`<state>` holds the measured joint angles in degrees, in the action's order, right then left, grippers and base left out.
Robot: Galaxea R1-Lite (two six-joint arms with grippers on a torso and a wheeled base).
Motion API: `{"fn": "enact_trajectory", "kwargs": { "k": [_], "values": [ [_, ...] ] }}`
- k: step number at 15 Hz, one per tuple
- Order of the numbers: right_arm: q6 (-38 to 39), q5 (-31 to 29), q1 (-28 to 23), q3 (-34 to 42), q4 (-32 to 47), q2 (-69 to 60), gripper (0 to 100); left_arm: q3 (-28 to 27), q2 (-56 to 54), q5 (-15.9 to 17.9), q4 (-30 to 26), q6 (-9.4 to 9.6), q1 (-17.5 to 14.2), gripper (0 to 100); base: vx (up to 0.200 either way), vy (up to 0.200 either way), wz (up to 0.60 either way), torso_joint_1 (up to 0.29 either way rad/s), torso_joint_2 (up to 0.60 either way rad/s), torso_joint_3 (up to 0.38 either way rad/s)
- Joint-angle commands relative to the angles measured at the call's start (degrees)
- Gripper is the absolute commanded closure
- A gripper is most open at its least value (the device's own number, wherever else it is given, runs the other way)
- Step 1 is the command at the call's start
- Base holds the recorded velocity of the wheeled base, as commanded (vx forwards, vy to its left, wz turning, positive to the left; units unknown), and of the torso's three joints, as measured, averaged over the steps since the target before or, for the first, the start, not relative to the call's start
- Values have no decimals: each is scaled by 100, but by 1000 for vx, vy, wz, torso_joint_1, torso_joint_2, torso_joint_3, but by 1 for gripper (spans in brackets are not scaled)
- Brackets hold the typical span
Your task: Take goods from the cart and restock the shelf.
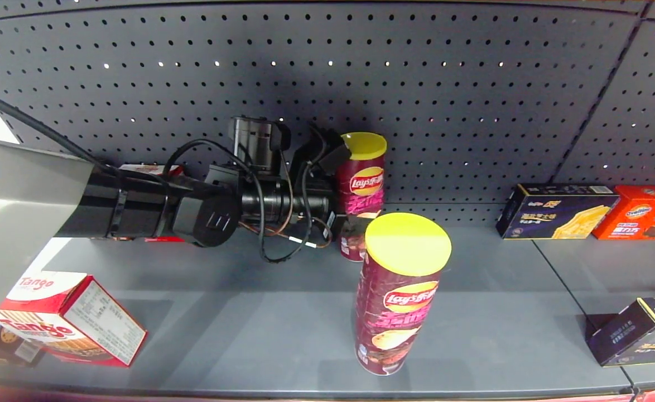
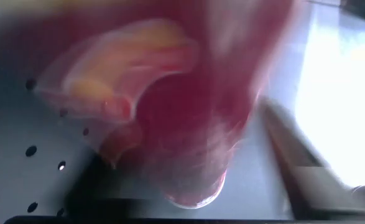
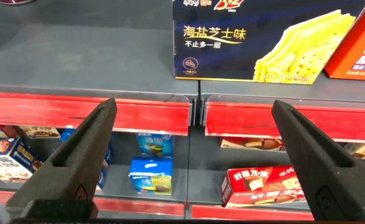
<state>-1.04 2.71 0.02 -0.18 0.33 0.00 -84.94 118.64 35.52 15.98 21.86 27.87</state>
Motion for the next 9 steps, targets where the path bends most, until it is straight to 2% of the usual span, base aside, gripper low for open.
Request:
{"fn": "enact_trajectory", "kwargs": {
  "k": [1,4,7,9],
  "values": [
    [-2,2,6,1,2,0,0,66,-16,-10,10,20,-1,0,0,0,0,0,0,0],
    [-2,2,-2,1,2,0,0,250,-139,-28,45,20,-36,0,0,0,0,0,0,0],
    [-2,2,6,1,2,0,0,945,-746,-72,248,-15,-71,0,0,0,0,0,0,0],
    [-2,2,6,1,2,0,0,1358,-983,-318,529,-15,-53,0,0,0,0,0,0,0]
  ]
}}
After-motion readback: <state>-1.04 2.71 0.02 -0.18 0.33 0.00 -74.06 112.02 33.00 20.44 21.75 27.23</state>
